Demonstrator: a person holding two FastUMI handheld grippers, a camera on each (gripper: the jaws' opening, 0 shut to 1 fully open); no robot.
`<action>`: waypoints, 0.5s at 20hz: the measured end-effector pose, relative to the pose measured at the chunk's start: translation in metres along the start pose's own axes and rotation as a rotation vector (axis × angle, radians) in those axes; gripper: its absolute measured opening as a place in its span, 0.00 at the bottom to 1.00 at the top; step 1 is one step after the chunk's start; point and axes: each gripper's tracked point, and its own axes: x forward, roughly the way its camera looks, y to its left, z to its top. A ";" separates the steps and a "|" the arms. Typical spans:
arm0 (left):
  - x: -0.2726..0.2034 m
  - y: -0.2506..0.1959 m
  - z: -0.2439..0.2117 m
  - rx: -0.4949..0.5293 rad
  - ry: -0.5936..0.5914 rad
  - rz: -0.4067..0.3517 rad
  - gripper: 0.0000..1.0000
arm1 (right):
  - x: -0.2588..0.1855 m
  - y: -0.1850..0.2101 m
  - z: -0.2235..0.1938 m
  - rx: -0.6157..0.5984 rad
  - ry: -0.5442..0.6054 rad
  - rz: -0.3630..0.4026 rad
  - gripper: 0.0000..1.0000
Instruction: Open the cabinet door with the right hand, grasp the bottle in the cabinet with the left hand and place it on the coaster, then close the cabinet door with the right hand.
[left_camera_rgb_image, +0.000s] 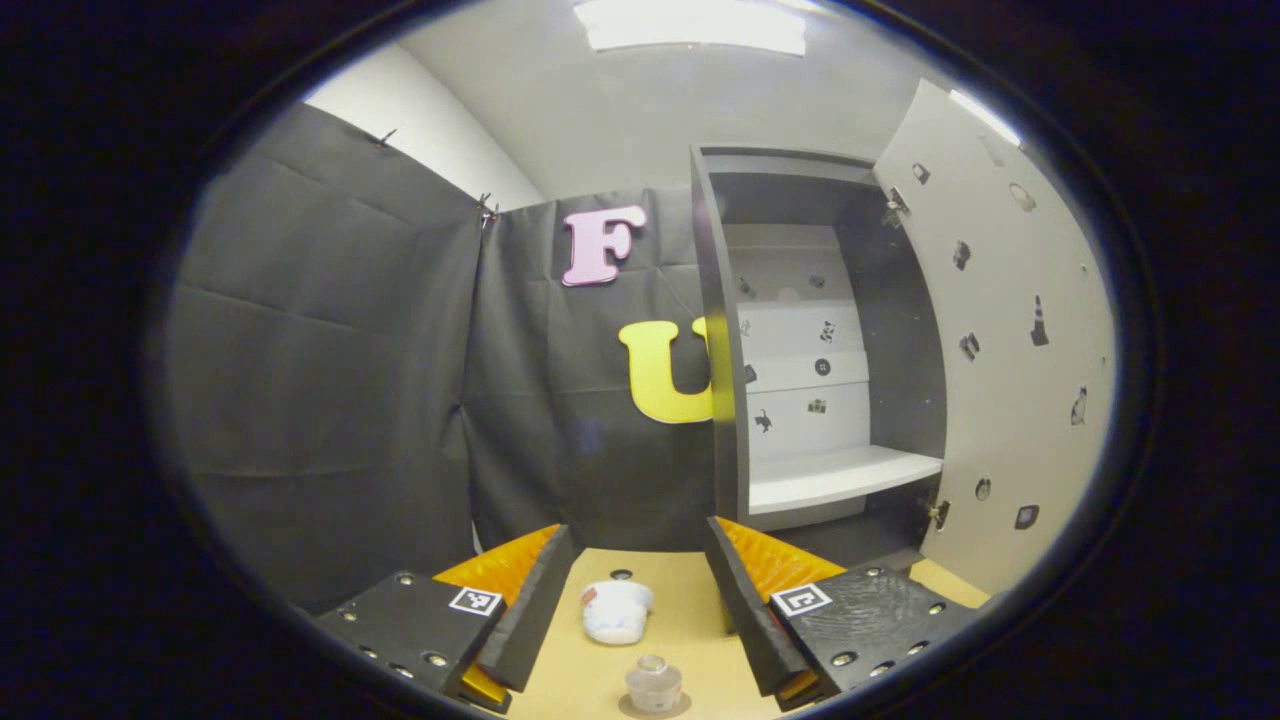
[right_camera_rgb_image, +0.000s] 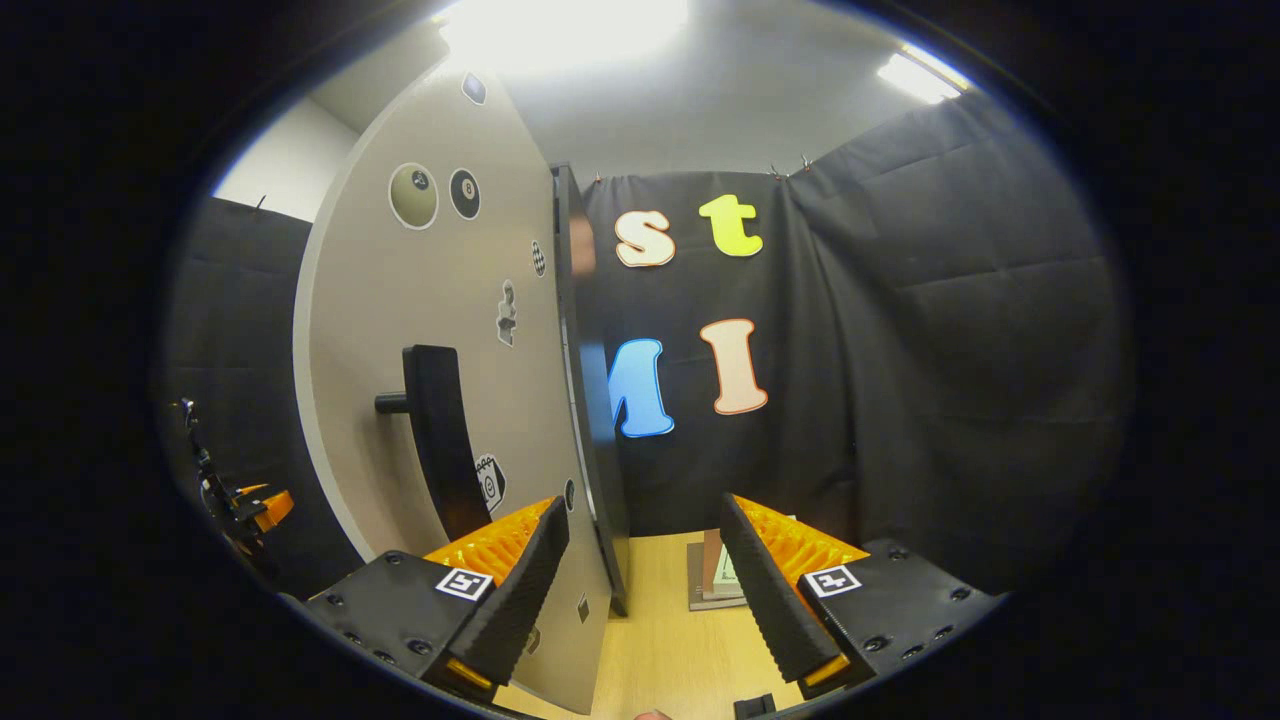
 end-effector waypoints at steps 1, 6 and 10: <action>0.003 0.003 0.000 -0.002 -0.002 -0.003 0.80 | 0.001 0.006 -0.002 0.007 0.004 0.006 0.92; 0.012 0.020 -0.004 -0.013 -0.003 -0.012 0.80 | 0.002 0.039 -0.009 0.037 0.025 0.054 0.92; 0.016 0.038 -0.007 -0.028 -0.001 -0.006 0.80 | 0.005 0.065 -0.008 0.002 0.030 0.085 0.97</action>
